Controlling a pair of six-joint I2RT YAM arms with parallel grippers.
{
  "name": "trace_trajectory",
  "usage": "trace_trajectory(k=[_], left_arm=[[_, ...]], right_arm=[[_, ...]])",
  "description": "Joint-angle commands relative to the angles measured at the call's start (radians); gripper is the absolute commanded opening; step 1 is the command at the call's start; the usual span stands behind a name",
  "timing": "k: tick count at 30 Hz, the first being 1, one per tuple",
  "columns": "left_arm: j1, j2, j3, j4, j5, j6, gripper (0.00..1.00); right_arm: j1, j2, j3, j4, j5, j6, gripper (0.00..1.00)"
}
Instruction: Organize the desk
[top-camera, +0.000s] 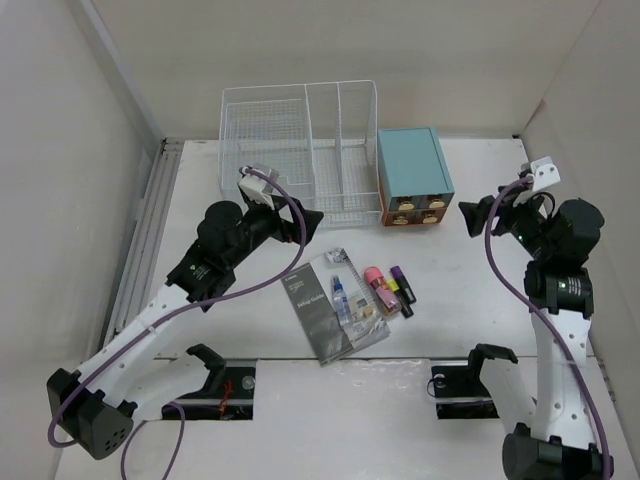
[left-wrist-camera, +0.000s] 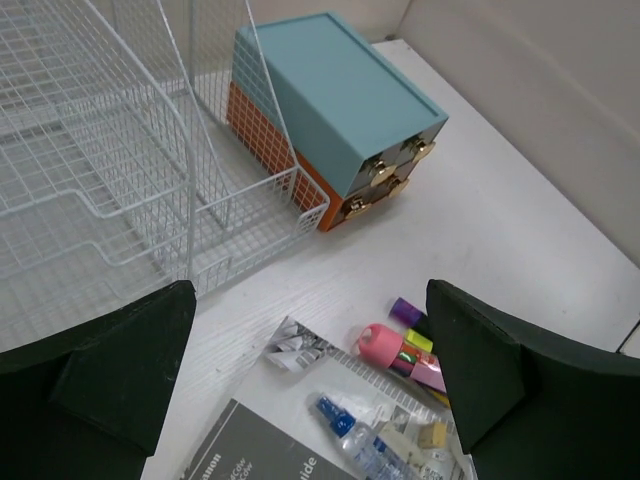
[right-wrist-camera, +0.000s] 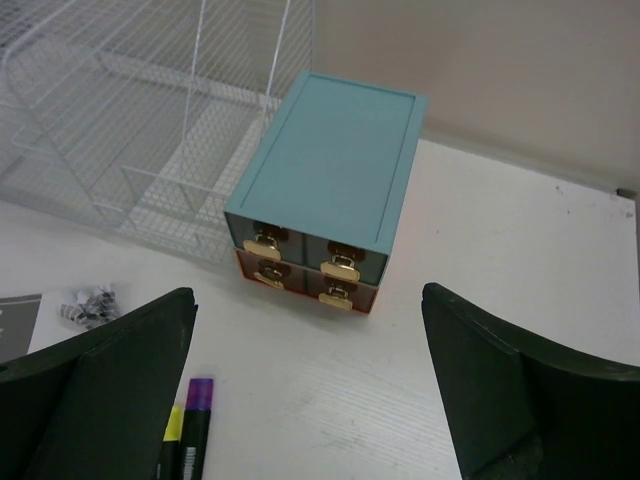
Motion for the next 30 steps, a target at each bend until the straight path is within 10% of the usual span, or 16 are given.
trace_trajectory(k=[1, 19, 26, 28, 29, 30], left_arm=[[-0.005, -0.016, 0.021, 0.008, -0.008, 0.027, 1.0], [-0.042, -0.007, -0.008, -0.019, -0.109, 0.067, 1.0], [-0.126, 0.137, 0.129, -0.222, -0.375, 0.067, 0.82], [-0.126, 0.113, 0.109, -0.19, -0.333, 0.044, 0.64], [-0.126, 0.1, 0.098, -0.157, -0.298, 0.044, 0.55], [-0.126, 0.088, 0.098, -0.148, -0.286, 0.044, 0.39]], right_arm=[[0.004, 0.012, 0.04, -0.003, -0.022, -0.038, 0.99], [0.016, 0.134, 0.064, -0.054, 0.173, -0.194, 0.99], [0.133, 0.283, 0.119, -0.119, 0.423, -0.22, 0.99], [0.133, 0.292, 0.13, -0.141, 0.356, -0.257, 0.99], [0.133, 0.318, 0.13, -0.155, 0.331, -0.257, 0.88], [0.142, 0.328, 0.141, -0.174, 0.273, -0.268, 0.51]])
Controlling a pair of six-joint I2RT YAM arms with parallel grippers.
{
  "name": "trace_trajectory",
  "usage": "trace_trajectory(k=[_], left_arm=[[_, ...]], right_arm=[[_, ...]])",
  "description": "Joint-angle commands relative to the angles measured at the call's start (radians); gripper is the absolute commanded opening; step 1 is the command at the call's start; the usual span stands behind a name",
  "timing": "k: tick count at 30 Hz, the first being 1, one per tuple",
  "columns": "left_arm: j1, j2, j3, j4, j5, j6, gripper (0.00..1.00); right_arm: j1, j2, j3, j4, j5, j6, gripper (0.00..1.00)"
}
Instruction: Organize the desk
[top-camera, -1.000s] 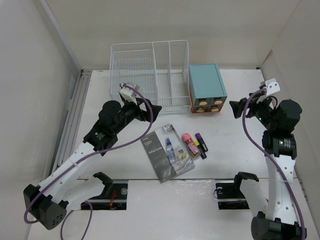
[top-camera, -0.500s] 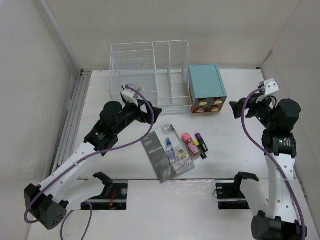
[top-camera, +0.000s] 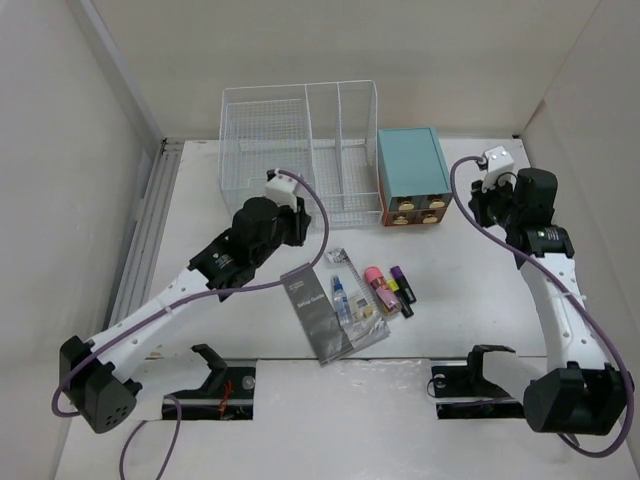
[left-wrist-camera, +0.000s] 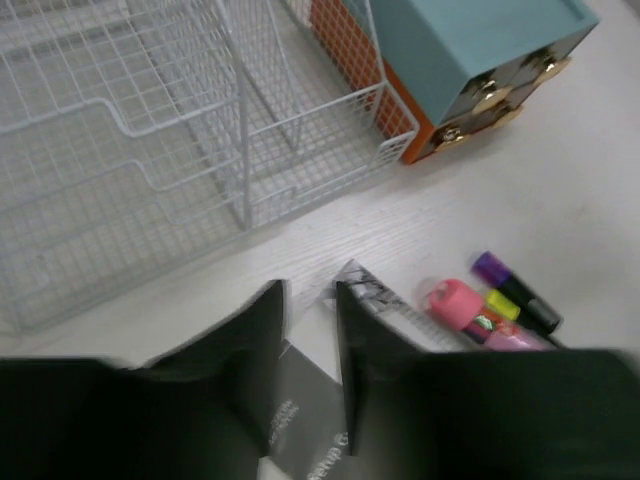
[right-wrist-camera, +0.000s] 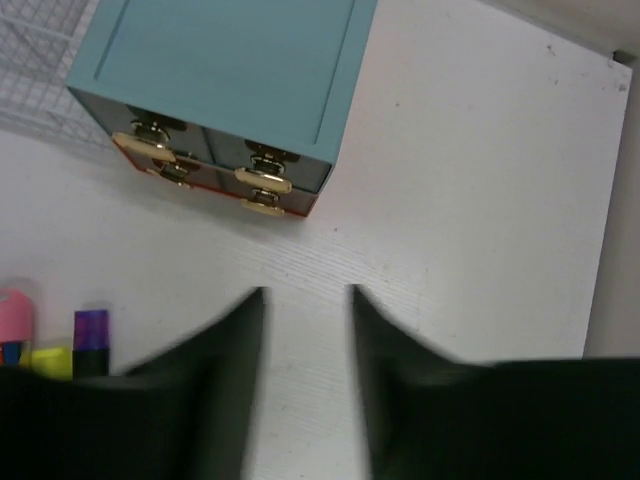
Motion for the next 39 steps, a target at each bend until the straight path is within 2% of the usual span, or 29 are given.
trace_trajectory(k=[1, 2, 3, 4, 5, 6, 7, 8, 10, 11, 14, 15, 17, 18, 19, 20, 22, 24, 25, 27, 29, 34, 39], left_arm=[[-0.006, -0.072, 0.003, 0.045, 0.002, 0.0, 0.21], [-0.006, -0.094, 0.003, 0.045, 0.002, 0.0, 0.05], [-0.006, -0.104, 0.003, 0.056, 0.002, 0.0, 0.05], [-0.006, -0.12, -0.009, 0.056, 0.011, 0.0, 0.07], [-0.006, -0.15, -0.026, 0.08, 0.026, 0.0, 0.31], [-0.006, -0.166, -0.038, 0.091, 0.075, 0.0, 0.58], [-0.006, -0.18, -0.052, 0.104, 0.104, -0.014, 0.75], [-0.006, -0.19, -0.072, 0.104, 0.135, -0.032, 0.84], [-0.006, -0.19, -0.086, 0.09, 0.211, -0.067, 0.94], [-0.006, -0.168, -0.086, 0.032, 0.212, -0.133, 0.94], [-0.006, -0.158, -0.105, -0.046, 0.122, -0.321, 0.87], [-0.015, -0.176, -0.166, -0.047, 0.103, -0.448, 0.85], [-0.026, -0.252, -0.237, -0.008, 0.044, -0.552, 0.81], [-0.026, -0.273, -0.265, 0.005, 0.022, -0.59, 0.76], [-0.026, -0.302, -0.305, 0.006, 0.008, -0.635, 0.76], [-0.026, -0.312, -0.317, -0.008, -0.023, -0.647, 0.76], [-0.026, -0.325, -0.366, -0.008, -0.012, -0.66, 0.76], [-0.026, -0.339, -0.405, 0.027, 0.044, -0.69, 0.76], [-0.026, -0.353, -0.422, 0.041, 0.057, -0.69, 0.76], [-0.035, -0.39, -0.457, 0.074, 0.072, -0.69, 0.76], [-0.035, -0.423, -0.512, 0.12, 0.087, -0.675, 0.72], [-0.035, -0.402, -0.546, 0.145, 0.146, -0.696, 0.66], [-0.066, -0.393, -0.546, 0.145, 0.135, -0.683, 0.58]], right_arm=[[0.012, 0.011, 0.07, -0.035, -0.036, -0.037, 0.01], [0.026, 0.011, 0.07, -0.035, -0.046, -0.026, 0.0], [0.026, 0.011, 0.057, -0.025, -0.08, -0.026, 0.0], [0.037, -0.006, 0.057, -0.011, -0.106, -0.026, 0.08], [0.037, -0.017, 0.045, -0.011, -0.146, -0.026, 0.51], [0.037, -0.043, 0.036, -0.011, -0.186, -0.039, 1.0], [0.049, -0.054, 0.036, -0.011, -0.259, -0.053, 1.0], [0.049, -0.063, 0.025, -0.011, -0.293, -0.053, 1.0], [0.049, -0.063, 0.025, -0.011, -0.364, -0.053, 1.0], [0.049, -0.063, 0.016, -0.028, -0.428, -0.053, 1.0], [0.049, -0.023, 0.007, -0.028, -0.433, -0.026, 1.0], [0.049, -0.023, 0.007, 0.0, -0.412, -0.005, 1.0], [0.075, -0.023, 0.007, 0.0, -0.389, 0.006, 1.0], [0.095, -0.023, 0.007, 0.0, -0.389, 0.006, 1.0], [0.106, -0.023, 0.007, 0.0, -0.41, 0.006, 0.98], [0.115, -0.023, -0.007, 0.0, -0.43, 0.006, 0.98], [0.167, -0.009, -0.007, -0.015, -0.494, 0.006, 0.92], [0.236, 0.05, 0.002, -0.069, -0.554, -0.088, 0.9], [0.332, 0.078, 0.011, -0.098, -0.544, -0.102, 0.9], [0.422, 0.176, 0.031, -0.111, -0.495, -0.133, 0.9], [0.523, 0.25, 0.042, -0.088, -0.377, -0.133, 0.88], [0.614, 0.472, 0.088, 0.001, -0.266, -0.087, 0.86], [0.661, 0.494, 0.106, 0.044, -0.205, -0.018, 0.84]])
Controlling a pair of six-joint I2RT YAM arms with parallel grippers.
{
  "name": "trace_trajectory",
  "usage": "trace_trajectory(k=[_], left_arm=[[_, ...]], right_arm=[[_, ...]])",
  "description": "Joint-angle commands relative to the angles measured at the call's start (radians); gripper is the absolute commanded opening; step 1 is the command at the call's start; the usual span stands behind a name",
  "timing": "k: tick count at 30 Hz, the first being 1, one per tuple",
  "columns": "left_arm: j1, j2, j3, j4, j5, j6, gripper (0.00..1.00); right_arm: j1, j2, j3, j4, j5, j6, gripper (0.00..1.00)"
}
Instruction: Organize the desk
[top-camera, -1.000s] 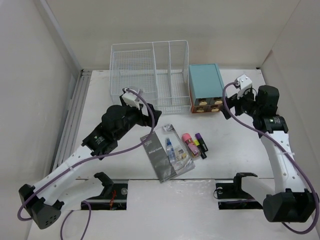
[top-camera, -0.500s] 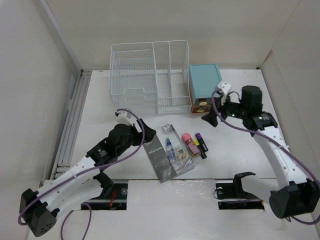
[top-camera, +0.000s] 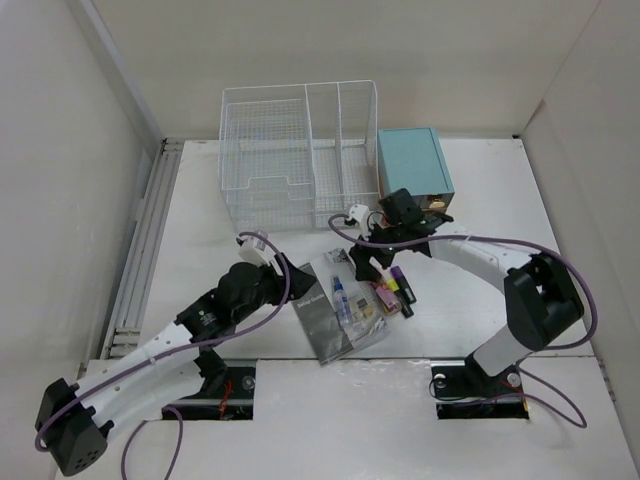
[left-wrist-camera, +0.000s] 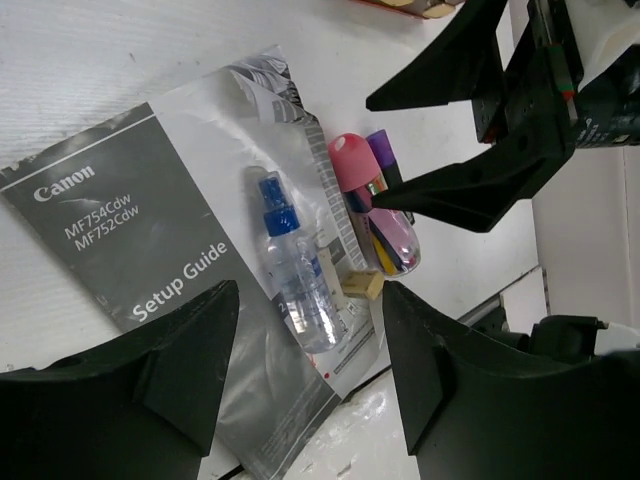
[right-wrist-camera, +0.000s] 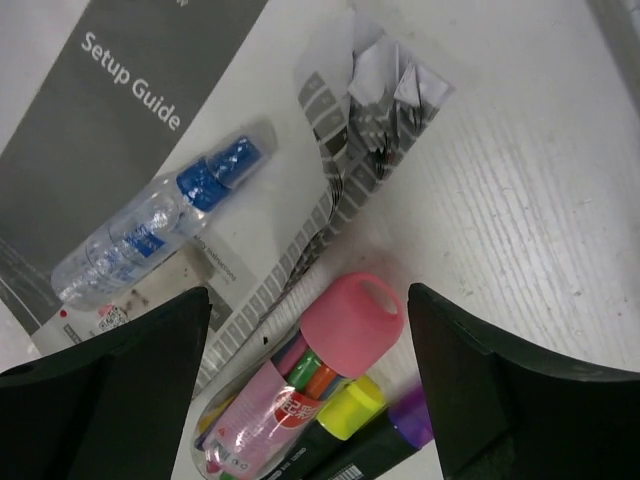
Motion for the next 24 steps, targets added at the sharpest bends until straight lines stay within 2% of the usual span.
trace_trajectory(k=[1, 6, 8, 9, 10, 11, 13, 14, 15, 16, 17, 18, 21, 22, 23, 24], left_arm=[[-0.015, -0.017, -0.007, 0.06, 0.006, 0.01, 0.56], [-0.024, -0.069, 0.017, 0.03, -0.046, 0.076, 0.56], [-0.024, -0.124, 0.017, 0.046, -0.046, 0.1, 0.54], [-0.024, -0.143, 0.017, 0.072, -0.046, 0.119, 0.53], [-0.024, -0.16, 0.005, 0.086, -0.046, 0.143, 0.52], [-0.024, -0.175, -0.007, 0.103, -0.046, 0.154, 0.51], [-0.024, -0.198, -0.029, 0.181, -0.034, 0.163, 0.47], [-0.024, -0.198, -0.042, 0.217, -0.014, 0.163, 0.47], [-0.024, -0.185, -0.053, 0.249, 0.002, 0.163, 0.47], [-0.024, -0.168, -0.053, 0.287, 0.021, 0.163, 0.47], [-0.024, -0.148, -0.053, 0.297, 0.032, 0.163, 0.47], [-0.024, -0.108, -0.037, 0.297, 0.044, 0.172, 0.47], [-0.024, -0.069, -0.017, 0.318, 0.065, 0.182, 0.47], [-0.024, -0.069, -0.016, 0.318, 0.066, 0.182, 0.47], [-0.024, -0.069, -0.016, 0.329, 0.066, 0.182, 0.47], [-0.024, -0.069, -0.016, 0.329, 0.066, 0.182, 0.47]], right_arm=[[0.052, -0.032, 0.077, 0.08, 0.055, 0.068, 0.84], [0.136, -0.074, 0.034, 0.121, 0.175, 0.135, 0.82], [0.199, -0.128, -0.014, 0.262, 0.486, 0.095, 0.81], [0.226, -0.162, -0.09, 0.337, 0.646, 0.028, 0.82], [0.24, -0.217, -0.122, 0.421, 0.901, -0.008, 0.84], [0.241, -0.231, -0.135, 0.532, 0.999, -0.02, 0.85], [0.186, -0.231, -0.088, 0.533, 1.071, 0.044, 0.7], [0.118, -0.231, -0.063, 0.449, 1.03, 0.093, 0.6], [0.075, -0.216, -0.034, 0.386, 0.952, 0.134, 0.48], [0.032, -0.193, 0.021, 0.332, 0.871, 0.215, 0.23], [-0.043, -0.184, 0.041, 0.286, 0.729, 0.246, 0.19], [-0.071, -0.184, 0.057, 0.239, 0.677, 0.257, 0.19], [-0.144, -0.216, 0.046, 0.27, 0.666, 0.27, 0.88], [-0.169, -0.229, 0.046, 0.27, 0.657, 0.27, 1.0], [-0.195, -0.242, 0.046, 0.27, 0.634, 0.301, 1.0], [-0.227, -0.242, 0.046, 0.257, 0.53, 0.318, 1.0]])
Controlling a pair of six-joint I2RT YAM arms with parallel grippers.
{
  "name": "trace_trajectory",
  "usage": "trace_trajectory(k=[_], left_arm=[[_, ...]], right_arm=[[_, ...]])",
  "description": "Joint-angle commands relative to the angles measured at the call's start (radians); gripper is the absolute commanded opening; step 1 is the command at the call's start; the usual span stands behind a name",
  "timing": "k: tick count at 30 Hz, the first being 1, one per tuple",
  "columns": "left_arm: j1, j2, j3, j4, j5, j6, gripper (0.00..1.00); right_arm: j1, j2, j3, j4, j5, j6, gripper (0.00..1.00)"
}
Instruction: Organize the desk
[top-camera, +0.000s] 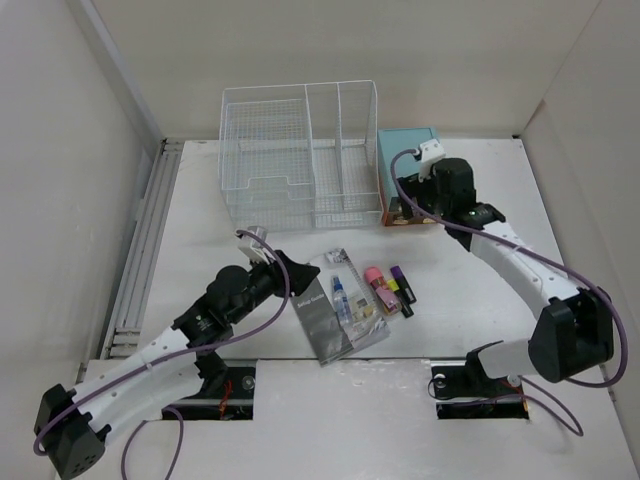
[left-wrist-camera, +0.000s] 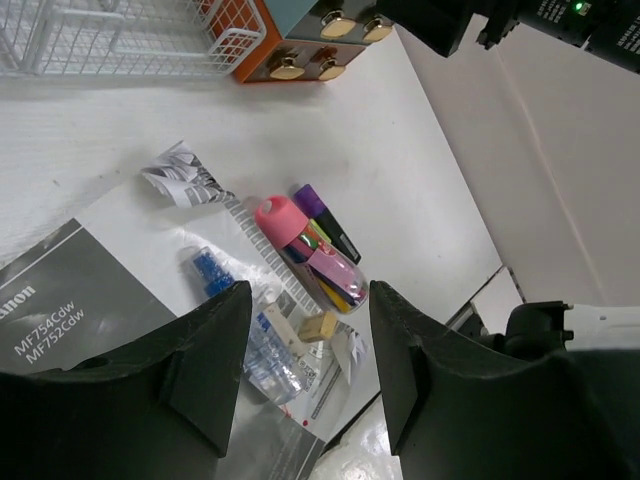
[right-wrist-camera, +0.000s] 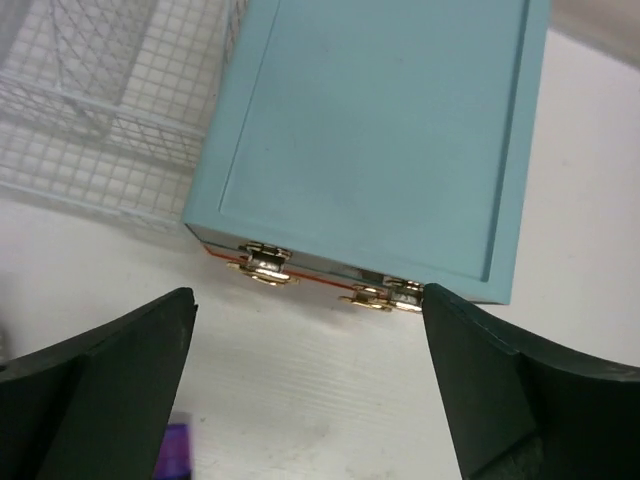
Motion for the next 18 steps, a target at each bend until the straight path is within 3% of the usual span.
trace_trajectory(k=[1, 2, 4, 9, 18], left_arm=[[-0.005, -0.016, 0.016, 0.097, 0.029, 0.025, 0.47], [-0.005, -0.016, 0.016, 0.097, 0.029, 0.025, 0.47], [-0.005, -0.028, 0.007, 0.097, 0.016, 0.025, 0.47], [-0.005, -0.037, -0.013, 0.097, 0.016, 0.016, 0.47], [-0.005, -0.055, -0.033, 0.097, 0.007, 0.016, 0.47]], right_arm=[[-0.097, -0.04, 0.036, -0.056, -0.194, 0.109, 1.0], [-0.119, -0.028, 0.049, -0.075, -0.239, 0.162, 0.82], [-0.147, -0.027, 0.038, -0.084, -0.296, 0.207, 0.7], [-0.147, -0.047, -0.003, -0.073, -0.348, 0.294, 0.64], [-0.147, 0.02, -0.014, -0.038, -0.382, 0.318, 0.64]])
